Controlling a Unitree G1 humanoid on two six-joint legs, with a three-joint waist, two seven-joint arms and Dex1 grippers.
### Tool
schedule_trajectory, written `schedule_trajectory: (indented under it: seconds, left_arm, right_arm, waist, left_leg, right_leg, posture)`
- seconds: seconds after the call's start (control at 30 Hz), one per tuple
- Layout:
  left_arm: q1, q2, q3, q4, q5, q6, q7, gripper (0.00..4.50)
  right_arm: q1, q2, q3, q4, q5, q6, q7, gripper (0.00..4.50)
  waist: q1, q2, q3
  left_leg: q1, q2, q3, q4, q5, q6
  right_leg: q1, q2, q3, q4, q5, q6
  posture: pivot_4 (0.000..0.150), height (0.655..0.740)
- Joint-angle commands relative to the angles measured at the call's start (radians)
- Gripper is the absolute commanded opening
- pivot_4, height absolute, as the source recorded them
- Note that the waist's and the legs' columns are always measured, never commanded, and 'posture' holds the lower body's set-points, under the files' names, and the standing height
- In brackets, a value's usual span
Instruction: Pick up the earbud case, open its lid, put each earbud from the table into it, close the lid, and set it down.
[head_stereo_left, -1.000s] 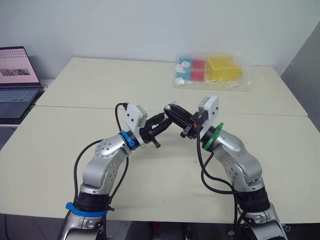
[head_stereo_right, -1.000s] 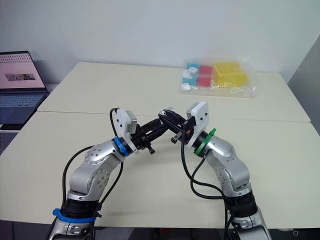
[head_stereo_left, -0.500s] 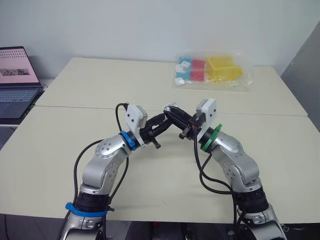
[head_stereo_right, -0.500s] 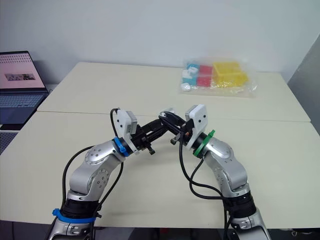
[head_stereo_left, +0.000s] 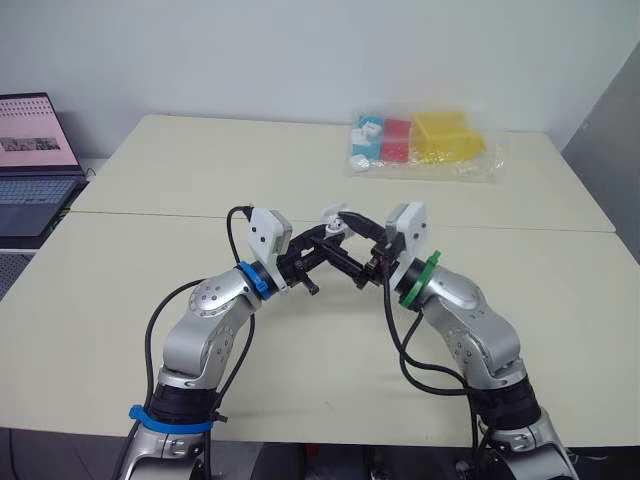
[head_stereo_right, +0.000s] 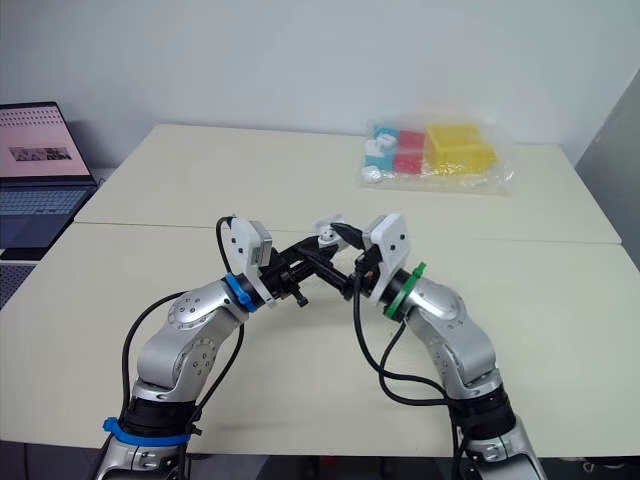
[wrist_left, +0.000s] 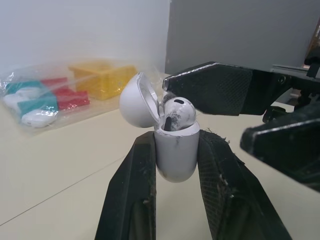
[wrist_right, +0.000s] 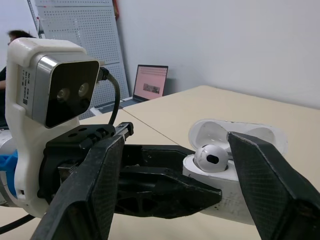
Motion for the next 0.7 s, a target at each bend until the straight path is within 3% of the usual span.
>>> schedule_trajectory:
  seconds: [0.03,0.23,0.37,0.47,0.7]
  left_arm:
    - [-0.010,0.002,0.007,-0.042,-0.010,-0.026,-0.012,0.80]
    - [-0.014,0.006,0.004,-0.027,-0.010,-0.028,-0.026,0.80]
    - [-0.007,0.029,-0.028,-0.037,-0.009,-0.041,-0.099,0.80]
    - [0.002,0.057,-0.071,-0.059,-0.019,-0.042,-0.180,0.80]
    - [-0.003,0.067,-0.120,-0.065,-0.033,-0.032,-0.259,0.80]
  right_arm:
    - [-0.004,-0.023,-0.032,-0.095,0.042,0.035,0.004,3.52]
    - [-0.033,-0.182,-0.144,-0.279,0.220,0.229,0.044,3.52]
    - [-0.106,-0.295,-0.250,-0.249,0.313,0.318,0.066,3.52]
    - [-0.194,-0.434,-0.252,-0.130,0.234,0.282,0.152,2.90]
    - [-0.310,-0.589,-0.049,0.156,0.027,0.152,0.371,0.35]
  waist:
    - [0.000,0.000,0.000]
    - [0.000,0.000,0.000]
    - [0.000,0.000,0.000]
    - [0.000,0.001,0.001]
    - [-0.001,0.001,0.001]
  left_leg:
    - [0.000,0.000,0.000,0.000,0.000,0.000]
    - [-0.001,0.000,-0.001,0.000,0.000,0.000]
    - [0.000,0.000,0.000,0.000,0.000,0.000]
    - [0.000,0.000,0.001,0.000,0.000,0.000]
    - [-0.001,0.000,0.004,-0.002,0.000,0.001]
  right_leg:
    - [0.000,0.000,0.000,0.000,0.000,0.000]
    - [0.000,-0.001,0.000,0.000,0.000,0.000]
    - [0.000,-0.001,0.000,0.000,0.000,0.000]
    - [0.000,0.000,0.000,0.000,0.000,-0.001]
    - [-0.003,0.001,0.002,-0.001,-0.001,-0.002]
  posture:
    - [0.150,0.7389]
    - [0.150,0.7389]
    - [0.150,0.7389]
    - [0.150,0.7389]
    - [0.150,0.7389]
